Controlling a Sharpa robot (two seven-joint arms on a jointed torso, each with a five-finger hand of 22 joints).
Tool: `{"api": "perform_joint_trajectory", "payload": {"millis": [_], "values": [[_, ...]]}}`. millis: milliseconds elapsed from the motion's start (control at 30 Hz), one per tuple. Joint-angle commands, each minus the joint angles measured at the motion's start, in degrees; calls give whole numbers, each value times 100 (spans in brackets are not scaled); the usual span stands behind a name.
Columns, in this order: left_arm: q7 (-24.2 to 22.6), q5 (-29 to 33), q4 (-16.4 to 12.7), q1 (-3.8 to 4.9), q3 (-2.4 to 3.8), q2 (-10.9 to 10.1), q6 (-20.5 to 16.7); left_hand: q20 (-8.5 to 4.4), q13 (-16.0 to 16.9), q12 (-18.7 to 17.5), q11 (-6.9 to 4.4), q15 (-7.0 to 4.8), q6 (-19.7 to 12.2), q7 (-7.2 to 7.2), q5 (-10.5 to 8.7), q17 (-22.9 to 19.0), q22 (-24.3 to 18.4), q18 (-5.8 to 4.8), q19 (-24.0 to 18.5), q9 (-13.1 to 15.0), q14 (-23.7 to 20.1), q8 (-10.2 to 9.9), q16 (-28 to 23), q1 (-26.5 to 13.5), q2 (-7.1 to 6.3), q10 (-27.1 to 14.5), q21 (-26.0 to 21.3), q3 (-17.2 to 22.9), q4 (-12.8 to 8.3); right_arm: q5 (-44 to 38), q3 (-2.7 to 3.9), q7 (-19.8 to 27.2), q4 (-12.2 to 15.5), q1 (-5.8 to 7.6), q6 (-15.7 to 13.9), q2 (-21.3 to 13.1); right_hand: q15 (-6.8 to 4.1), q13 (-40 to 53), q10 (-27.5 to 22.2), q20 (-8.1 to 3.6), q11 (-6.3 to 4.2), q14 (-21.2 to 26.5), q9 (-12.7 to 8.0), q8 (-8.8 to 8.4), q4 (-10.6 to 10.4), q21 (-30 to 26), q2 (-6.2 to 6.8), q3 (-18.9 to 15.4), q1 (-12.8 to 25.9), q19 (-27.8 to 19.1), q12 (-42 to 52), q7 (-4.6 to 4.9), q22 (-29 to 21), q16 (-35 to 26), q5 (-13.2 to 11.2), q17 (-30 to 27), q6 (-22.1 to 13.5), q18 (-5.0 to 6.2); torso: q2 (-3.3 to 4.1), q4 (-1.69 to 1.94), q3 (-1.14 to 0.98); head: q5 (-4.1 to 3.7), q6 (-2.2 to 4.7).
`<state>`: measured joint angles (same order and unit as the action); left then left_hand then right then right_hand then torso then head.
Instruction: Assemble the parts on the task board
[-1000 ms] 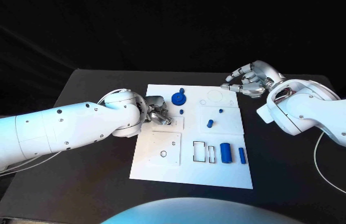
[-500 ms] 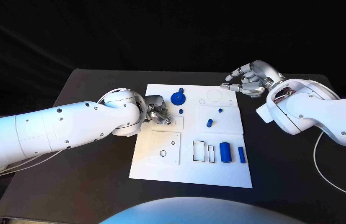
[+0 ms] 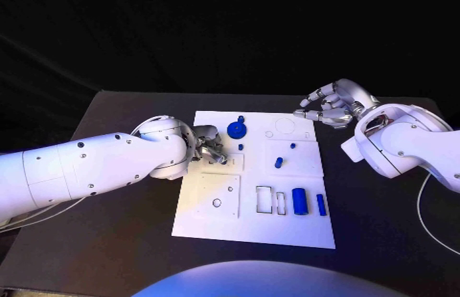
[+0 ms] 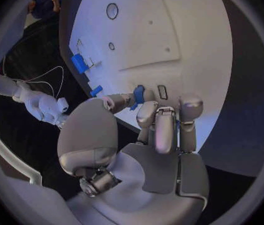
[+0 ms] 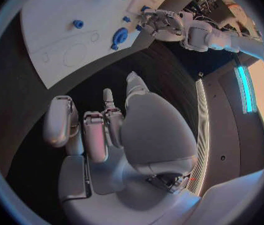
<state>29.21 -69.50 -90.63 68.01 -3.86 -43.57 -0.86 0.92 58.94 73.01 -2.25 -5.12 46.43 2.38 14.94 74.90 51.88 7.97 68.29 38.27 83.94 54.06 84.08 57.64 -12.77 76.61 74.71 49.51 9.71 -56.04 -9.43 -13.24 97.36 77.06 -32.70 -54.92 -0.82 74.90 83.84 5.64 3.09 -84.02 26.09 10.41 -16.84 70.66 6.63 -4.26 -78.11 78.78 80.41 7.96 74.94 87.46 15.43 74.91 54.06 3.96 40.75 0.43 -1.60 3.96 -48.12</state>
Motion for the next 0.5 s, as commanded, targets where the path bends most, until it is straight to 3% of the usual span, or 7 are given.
{"api": "perform_joint_trajectory", "payload": {"millis": [33,500], "values": [[12,77,0,-22,-19,29,180,20,11,28,-20,-37,51,-84,-39,129,-7,-56,27,-8,291,35,25,-94,-13,44,0,688,-675,-62,0,6,13,-3,23,-4,-4,570,-34,-28,-1,-398,8,16,4,-20,-12,-27,37,-13,-23,-20,175,-20,3,561,13,79,-4,1,3,1,-11],[20,84,26,-21,-20,38,262,16,30,46,-38,-51,83,-108,-53,127,-11,-57,30,-35,290,36,25,-215,-52,55,-14,535,-576,-62,0,10,16,-3,23,-10,-5,568,-35,-29,-2,-398,9,22,2,-22,-16,-37,49,-11,-26,-20,176,-21,3,560,9,78,-4,3,4,-3,-24]]}}
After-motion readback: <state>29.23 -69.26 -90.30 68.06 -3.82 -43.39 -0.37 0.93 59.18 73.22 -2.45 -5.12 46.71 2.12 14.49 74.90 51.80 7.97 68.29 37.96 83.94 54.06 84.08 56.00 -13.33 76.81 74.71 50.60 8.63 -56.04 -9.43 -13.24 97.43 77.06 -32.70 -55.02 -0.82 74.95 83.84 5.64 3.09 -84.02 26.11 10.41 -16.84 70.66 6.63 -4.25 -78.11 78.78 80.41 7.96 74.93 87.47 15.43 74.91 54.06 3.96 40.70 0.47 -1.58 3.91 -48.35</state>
